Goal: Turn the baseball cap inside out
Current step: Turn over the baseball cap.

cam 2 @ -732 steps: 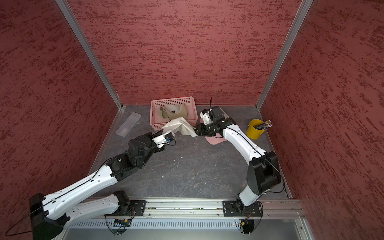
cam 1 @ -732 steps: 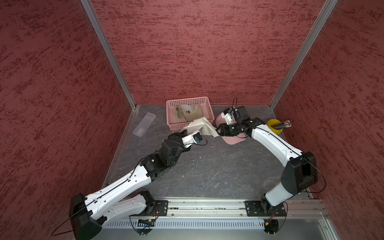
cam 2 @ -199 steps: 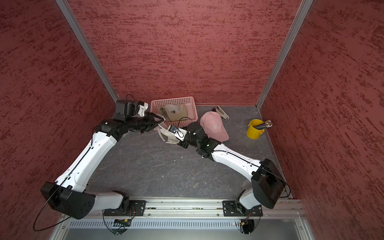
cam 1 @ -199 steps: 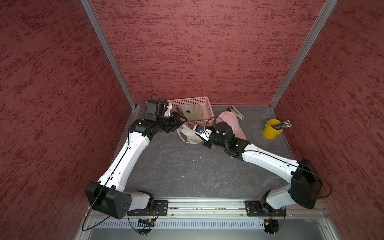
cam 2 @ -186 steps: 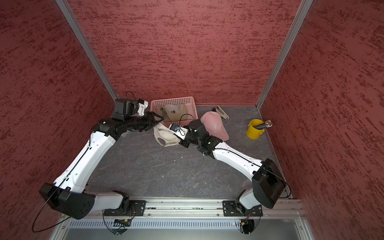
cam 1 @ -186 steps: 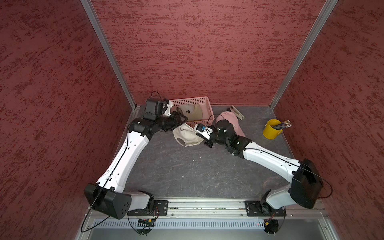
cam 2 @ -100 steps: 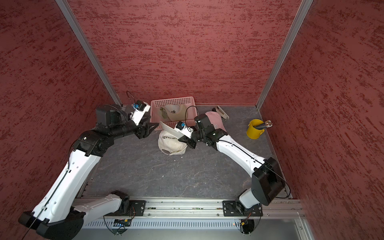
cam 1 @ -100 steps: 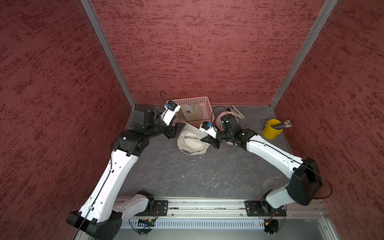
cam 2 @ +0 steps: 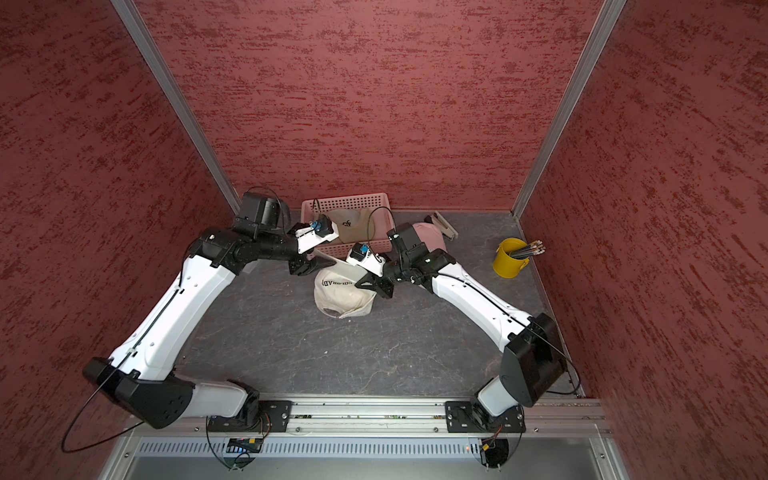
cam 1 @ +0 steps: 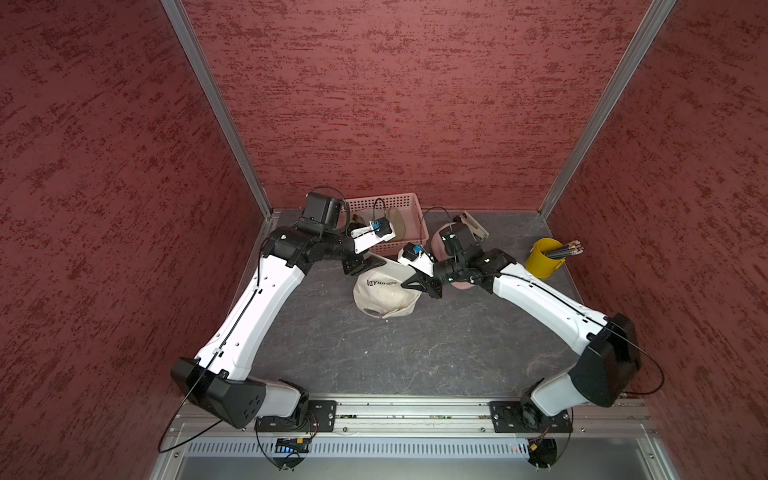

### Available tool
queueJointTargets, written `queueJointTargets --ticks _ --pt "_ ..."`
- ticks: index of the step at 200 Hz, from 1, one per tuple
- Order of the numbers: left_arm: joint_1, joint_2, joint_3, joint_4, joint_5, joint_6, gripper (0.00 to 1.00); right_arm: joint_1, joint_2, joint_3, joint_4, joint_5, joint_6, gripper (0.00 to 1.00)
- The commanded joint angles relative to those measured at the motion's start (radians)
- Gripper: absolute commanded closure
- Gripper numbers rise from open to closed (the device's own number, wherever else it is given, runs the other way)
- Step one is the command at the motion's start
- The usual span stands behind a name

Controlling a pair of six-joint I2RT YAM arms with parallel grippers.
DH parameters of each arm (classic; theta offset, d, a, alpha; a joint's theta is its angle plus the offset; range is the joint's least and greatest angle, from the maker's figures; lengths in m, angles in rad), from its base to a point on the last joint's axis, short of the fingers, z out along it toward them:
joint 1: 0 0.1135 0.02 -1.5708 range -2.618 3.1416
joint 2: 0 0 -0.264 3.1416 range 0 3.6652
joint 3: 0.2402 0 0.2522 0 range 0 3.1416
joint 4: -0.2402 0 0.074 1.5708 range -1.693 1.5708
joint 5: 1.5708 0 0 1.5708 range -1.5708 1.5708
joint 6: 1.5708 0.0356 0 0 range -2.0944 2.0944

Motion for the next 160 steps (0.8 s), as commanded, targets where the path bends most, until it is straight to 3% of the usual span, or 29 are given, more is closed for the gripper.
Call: queueJointTargets --ticks 1,25,41,79,89,107,117,123,160 --pt "-0.019 0.02 0.028 -0.103 0.064 0.053 0.39 -0.005 -0.027 0.083 -0.028 -0.015 -0.032 0.88" --pt "-0.02 0.019 -0.01 -0.091 0.09 0.043 0.41 -0.004 -0.026 0.107 -0.03 -0.005 -0.047 0.88" --pt "-0.019 0.015 -0.035 -0.085 0.094 0.035 0.47 -0.005 -0.026 0.112 -0.011 0.004 -0.045 0.88" --pt "-0.029 0.006 -0.082 -0.103 0.114 -0.002 1.0 -0.019 -0.017 0.102 0.096 0.034 0.01 0.89" --pt "-0.033 -0.004 -0.104 -0.084 0.102 -0.028 1.0 -0.026 -0.01 0.097 0.142 0.056 0.048 0.88" --pt "-0.034 -0.03 -0.143 -0.015 0.087 -0.122 1.0 -0.033 0.004 0.082 0.229 0.137 0.131 0.76" --pt "-0.033 -0.049 -0.168 0.051 0.048 -0.213 1.0 -0.034 0.012 0.079 0.259 0.196 0.183 0.47" --pt "-0.031 -0.061 -0.184 0.088 0.016 -0.264 1.0 -0.034 0.015 0.075 0.274 0.246 0.223 0.37" --pt "-0.019 -0.084 -0.215 0.205 -0.195 -0.544 1.0 -0.034 -0.059 -0.043 0.362 0.498 0.402 0.21"
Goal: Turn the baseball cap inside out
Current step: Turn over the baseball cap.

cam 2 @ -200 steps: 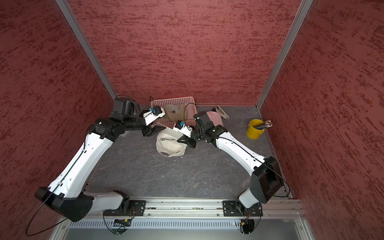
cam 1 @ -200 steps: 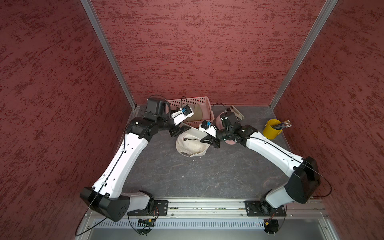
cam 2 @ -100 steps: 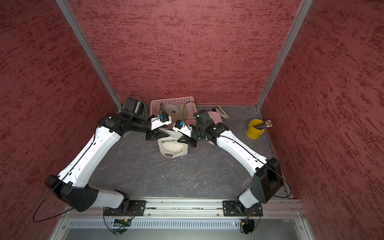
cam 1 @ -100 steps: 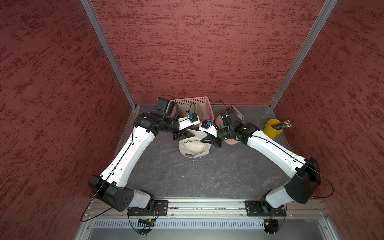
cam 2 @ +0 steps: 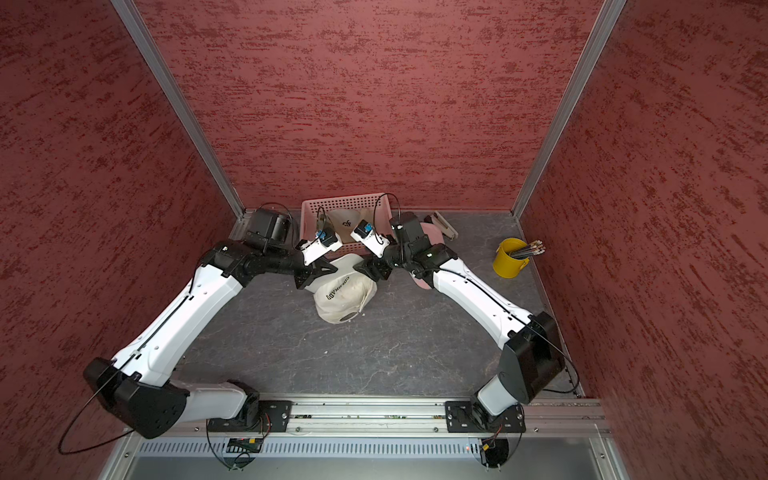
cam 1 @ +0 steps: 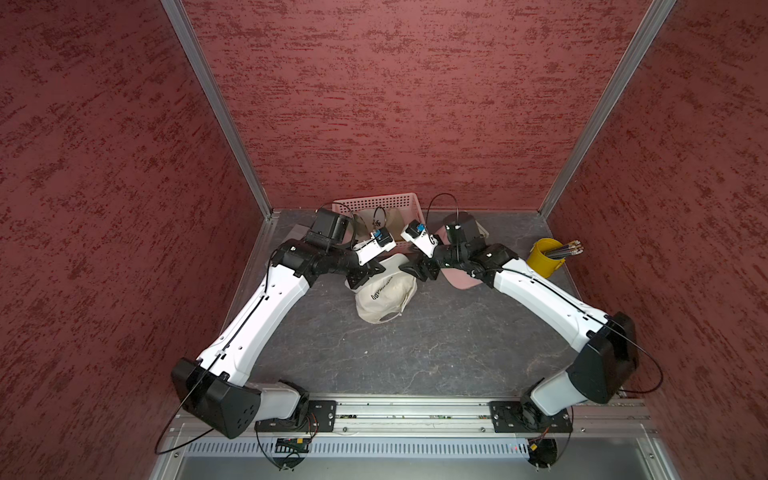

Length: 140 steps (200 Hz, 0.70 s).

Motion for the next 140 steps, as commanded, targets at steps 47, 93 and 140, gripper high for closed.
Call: queueJointTargets --ticks 47,93,140 --pt "-0.053 -0.071 -0.052 0.223 -0.31 -0.395 1.0 0.011 -0.134 -0.227 0.313 0.332 0.407 0.23" --pt "-0.097 -0.063 -0.023 0.224 -0.373 -0.386 1.0 0.056 -0.014 -0.172 0.295 0.331 0.441 0.3" --pt "-0.115 -0.07 -0.017 0.231 -0.379 -0.387 1.0 0.065 0.067 -0.143 0.274 0.348 0.452 0.39"
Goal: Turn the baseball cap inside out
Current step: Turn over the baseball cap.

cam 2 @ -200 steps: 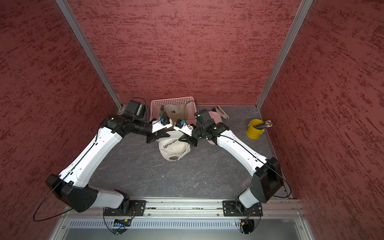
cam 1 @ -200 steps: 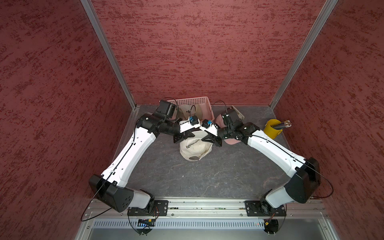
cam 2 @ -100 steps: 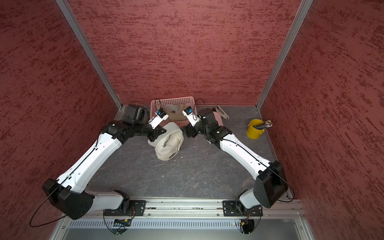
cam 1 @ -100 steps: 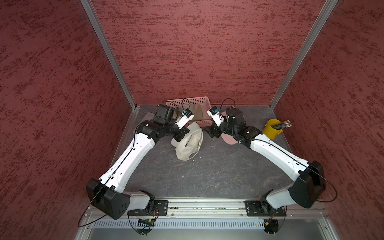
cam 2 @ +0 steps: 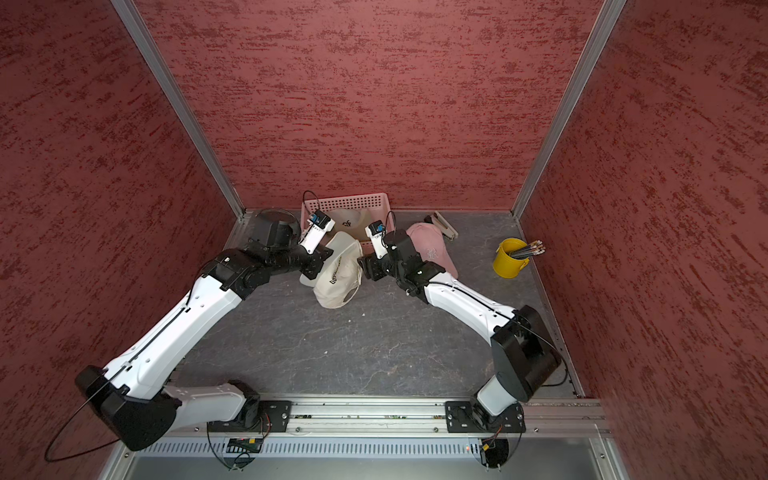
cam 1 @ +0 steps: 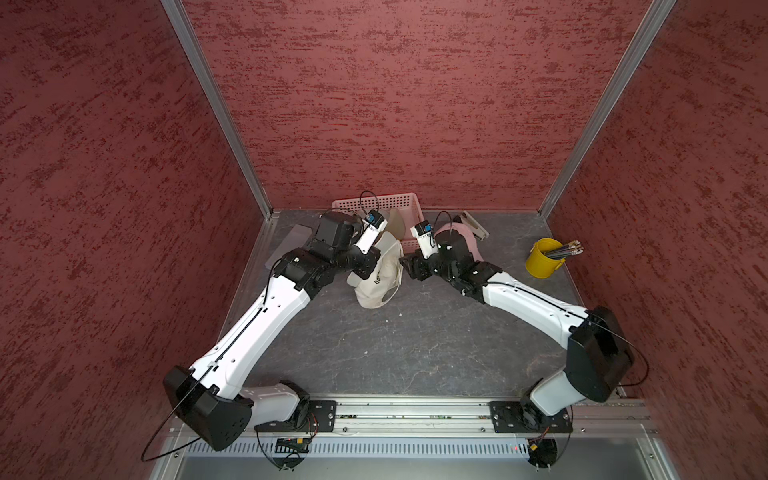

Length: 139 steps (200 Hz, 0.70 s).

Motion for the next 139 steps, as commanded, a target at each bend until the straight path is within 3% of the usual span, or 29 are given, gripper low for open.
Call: queueJointTargets --ticks 1,31,54,65,86,111,128,139 --pt "-0.012 -0.013 0.026 0.039 -0.011 -0.012 1.0 0.005 0.024 0.061 -0.003 0.049 0.022 0.39" --pt "-0.015 -0.033 0.022 0.034 0.092 -0.013 1.0 -0.017 0.073 0.084 0.009 0.037 0.019 0.68" --pt "-0.005 -0.064 0.012 0.013 0.201 -0.02 1.0 -0.128 0.069 0.075 0.038 -0.166 0.019 0.87" --pt "0.014 -0.095 -0.007 0.045 0.243 -0.058 1.0 -0.21 0.066 0.052 0.059 -0.327 0.003 0.88" --pt "0.049 -0.155 -0.045 0.138 0.39 -0.157 1.0 -0.312 0.088 0.056 0.023 -0.46 -0.048 0.87" --pt "0.048 -0.188 -0.078 0.282 0.586 -0.289 1.0 -0.321 0.128 0.07 0.012 -0.666 -0.131 0.79" --pt "0.037 -0.201 -0.116 0.394 0.623 -0.376 1.0 -0.321 0.159 0.061 0.095 -0.843 -0.114 0.77" --pt "0.041 -0.22 -0.154 0.491 0.622 -0.424 1.0 -0.32 0.176 0.048 0.152 -0.881 -0.09 0.77"
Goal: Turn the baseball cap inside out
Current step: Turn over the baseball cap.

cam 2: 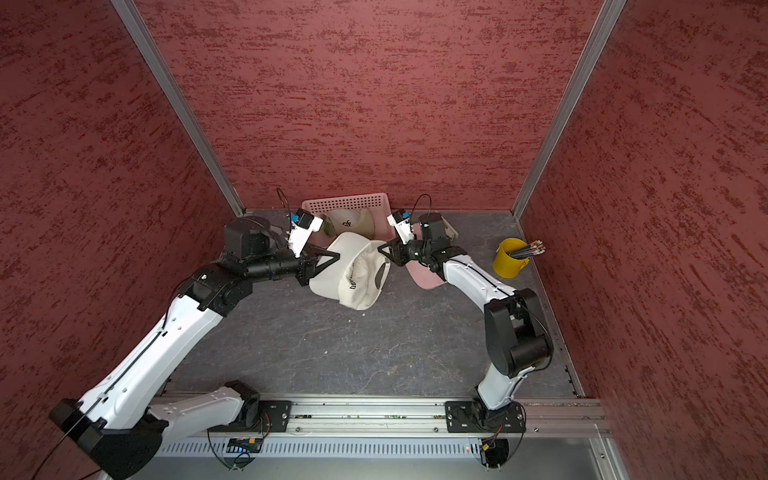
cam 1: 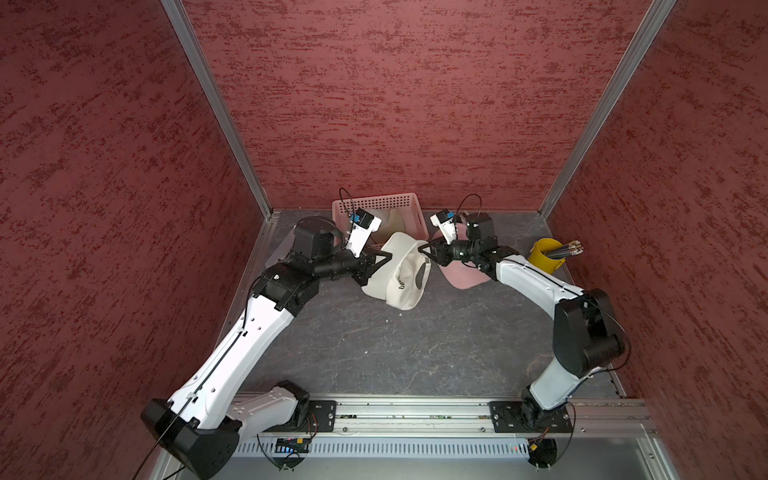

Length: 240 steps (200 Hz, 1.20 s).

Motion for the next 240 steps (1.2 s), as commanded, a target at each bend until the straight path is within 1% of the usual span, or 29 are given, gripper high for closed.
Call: queueJointTargets --ticks 1,9,18,30,42,54,76,87,95,105,116,126,139,150,158,166,175,186,199,213,240 --pt "-0.003 -0.06 -0.039 0.288 0.161 -0.157 1.0 -0.012 0.06 0.003 0.08 -0.204 -0.001 0.77" --pt "0.004 -0.069 -0.058 0.352 0.176 -0.195 1.0 -0.013 0.073 0.001 0.095 -0.189 0.008 0.76" --pt "0.014 -0.067 -0.058 0.397 0.225 -0.242 1.0 -0.013 0.089 0.004 0.099 -0.169 0.013 0.73" --pt "0.018 -0.054 -0.031 0.41 0.268 -0.285 1.0 -0.013 0.116 0.029 0.071 -0.166 0.005 0.65" --pt "0.019 -0.053 -0.027 0.451 0.275 -0.33 1.0 -0.012 0.142 0.048 0.069 -0.165 0.015 0.61" --pt "0.026 -0.053 -0.049 0.525 0.26 -0.386 1.0 -0.002 0.156 0.057 0.104 -0.169 0.041 0.51" --pt "0.054 -0.024 -0.093 0.712 0.258 -0.532 1.0 0.046 0.175 0.084 0.126 -0.147 0.054 0.43" --pt "0.063 0.0 -0.101 0.791 0.269 -0.598 1.0 0.065 0.187 0.099 0.147 -0.138 0.085 0.41" --pt "0.064 0.015 -0.092 0.789 0.267 -0.619 1.0 0.069 0.19 0.109 0.167 -0.134 0.119 0.4" --pt "0.065 0.025 -0.064 0.73 0.252 -0.602 1.0 0.068 0.185 0.11 0.206 -0.135 0.178 0.37" --pt "0.074 0.027 -0.047 0.664 0.211 -0.599 1.0 0.069 0.161 0.105 0.206 -0.142 0.178 0.34" --pt "0.092 0.023 -0.039 0.605 0.17 -0.602 1.0 0.064 0.124 0.096 0.172 -0.102 0.164 0.31" --pt "0.113 0.007 -0.025 0.494 0.046 -0.608 1.0 0.046 0.074 0.086 0.123 -0.055 0.158 0.3" --pt "0.117 -0.007 -0.004 0.384 -0.073 -0.598 1.0 0.032 0.024 0.081 0.046 0.053 0.149 0.28" --pt "0.12 -0.014 0.001 0.335 -0.137 -0.603 1.0 0.023 -0.009 0.079 -0.021 0.171 0.14 0.26" --pt "0.122 -0.026 -0.001 0.292 -0.214 -0.636 1.0 0.016 -0.035 0.081 -0.081 0.288 0.136 0.25" --pt "0.125 -0.036 -0.006 0.257 -0.273 -0.669 1.0 0.012 -0.063 0.069 -0.116 0.367 0.124 0.24" --pt "0.122 -0.042 -0.005 0.203 -0.346 -0.716 1.0 0.01 -0.106 0.031 -0.111 0.431 0.116 0.23" --pt "0.118 -0.044 0.002 0.157 -0.393 -0.747 1.0 0.011 -0.172 -0.039 -0.053 0.446 0.111 0.22" --pt "0.118 -0.059 -0.013 0.145 -0.444 -0.793 1.0 0.01 -0.24 -0.105 0.003 0.423 0.106 0.2" --pt "0.125 -0.081 -0.047 0.161 -0.493 -0.877 1.0 0.012 -0.299 -0.124 -0.018 0.336 0.064 0.19"
